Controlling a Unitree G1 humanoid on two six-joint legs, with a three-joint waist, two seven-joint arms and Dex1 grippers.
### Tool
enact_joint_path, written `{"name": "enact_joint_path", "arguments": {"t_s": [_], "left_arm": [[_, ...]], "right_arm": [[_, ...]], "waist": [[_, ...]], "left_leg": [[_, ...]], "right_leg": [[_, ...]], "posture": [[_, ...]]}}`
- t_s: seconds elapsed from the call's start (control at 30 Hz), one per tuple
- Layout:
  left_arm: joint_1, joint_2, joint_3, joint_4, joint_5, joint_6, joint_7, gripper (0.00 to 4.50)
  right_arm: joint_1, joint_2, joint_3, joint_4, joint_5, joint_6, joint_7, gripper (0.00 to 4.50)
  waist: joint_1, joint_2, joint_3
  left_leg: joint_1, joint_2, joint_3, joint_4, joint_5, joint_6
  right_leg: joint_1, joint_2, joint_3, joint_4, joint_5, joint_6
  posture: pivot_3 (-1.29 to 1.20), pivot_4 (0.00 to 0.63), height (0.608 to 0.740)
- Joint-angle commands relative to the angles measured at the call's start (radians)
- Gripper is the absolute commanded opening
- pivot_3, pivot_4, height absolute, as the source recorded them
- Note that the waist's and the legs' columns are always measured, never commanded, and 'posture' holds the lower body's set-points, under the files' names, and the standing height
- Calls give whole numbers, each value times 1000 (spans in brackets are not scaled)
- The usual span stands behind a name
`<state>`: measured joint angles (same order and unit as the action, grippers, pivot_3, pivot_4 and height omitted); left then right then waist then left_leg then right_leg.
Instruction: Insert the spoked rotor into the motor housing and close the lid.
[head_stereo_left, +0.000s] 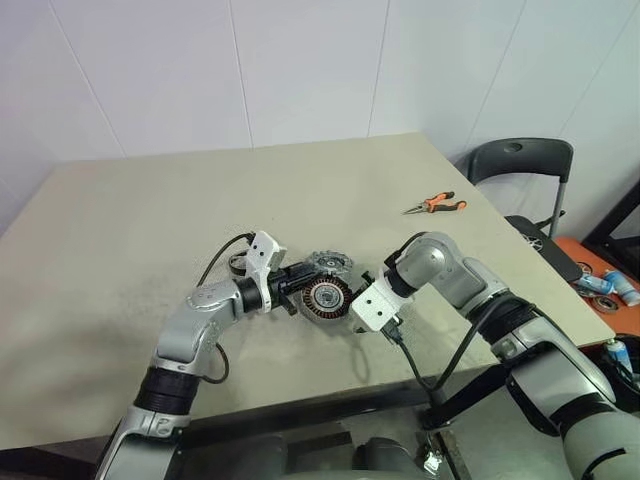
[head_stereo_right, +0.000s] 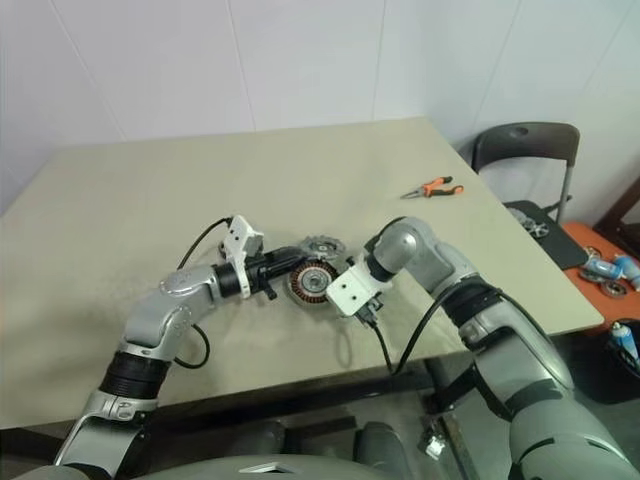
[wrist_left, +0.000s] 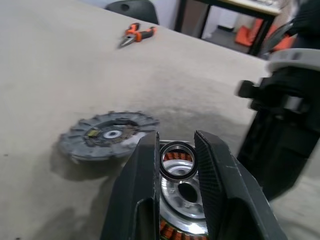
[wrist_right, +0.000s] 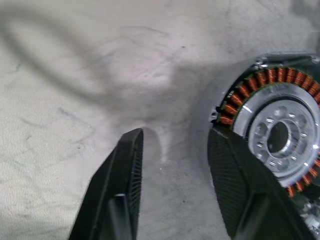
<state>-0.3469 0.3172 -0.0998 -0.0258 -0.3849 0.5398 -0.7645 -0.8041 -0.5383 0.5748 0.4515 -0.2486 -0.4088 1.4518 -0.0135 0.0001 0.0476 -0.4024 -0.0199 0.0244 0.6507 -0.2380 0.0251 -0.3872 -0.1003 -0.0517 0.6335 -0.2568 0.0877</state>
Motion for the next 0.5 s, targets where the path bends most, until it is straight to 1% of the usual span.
{"name": "enact_joint_path", "arguments": {"t_s": [0.03, 0.13, 0.33, 0.4, 0.5], "left_arm": [[-16, 16, 31, -30, -30, 9, -11, 696], [-23, 25, 34, -19, -33, 7, -16, 696], [-35, 34, 30, 1, -27, 1, -23, 696], [-41, 34, 28, 10, -24, 0, -26, 696], [-53, 32, 18, 25, -17, -6, -32, 696]], "right_arm": [[-44, -18, -71, -80, 70, 88, 19, 1963], [-31, -38, -103, -136, 101, 154, 7, 1963], [51, -81, -183, -291, 157, 308, -38, 1963], [73, -95, -196, -339, 157, 327, -55, 1963], [94, -120, -195, -386, 135, 298, -79, 1963]], "waist": [[2, 0, 0], [4, 0, 0], [7, 0, 0], [6, 0, 0], [5, 0, 0]], "left_leg": [[-1, 0, 0, 0, 0, 0], [-7, -1, 0, 0, 0, 0], [-8, -2, 1, -3, 0, 0], [-8, -1, 1, -4, -1, 0], [-8, -1, 1, -4, -1, 0]], "right_leg": [[-1, 0, 1, 0, 0, 0], [-4, -2, 3, 0, 2, 2], [-6, -3, 3, -2, 1, 2], [-6, -3, 4, -2, 1, 0], [-7, -3, 4, -2, 0, -1]], "posture": [[0, 0, 740], [0, 0, 740], [0, 0, 740], [0, 0, 740], [0, 0, 740]]}}
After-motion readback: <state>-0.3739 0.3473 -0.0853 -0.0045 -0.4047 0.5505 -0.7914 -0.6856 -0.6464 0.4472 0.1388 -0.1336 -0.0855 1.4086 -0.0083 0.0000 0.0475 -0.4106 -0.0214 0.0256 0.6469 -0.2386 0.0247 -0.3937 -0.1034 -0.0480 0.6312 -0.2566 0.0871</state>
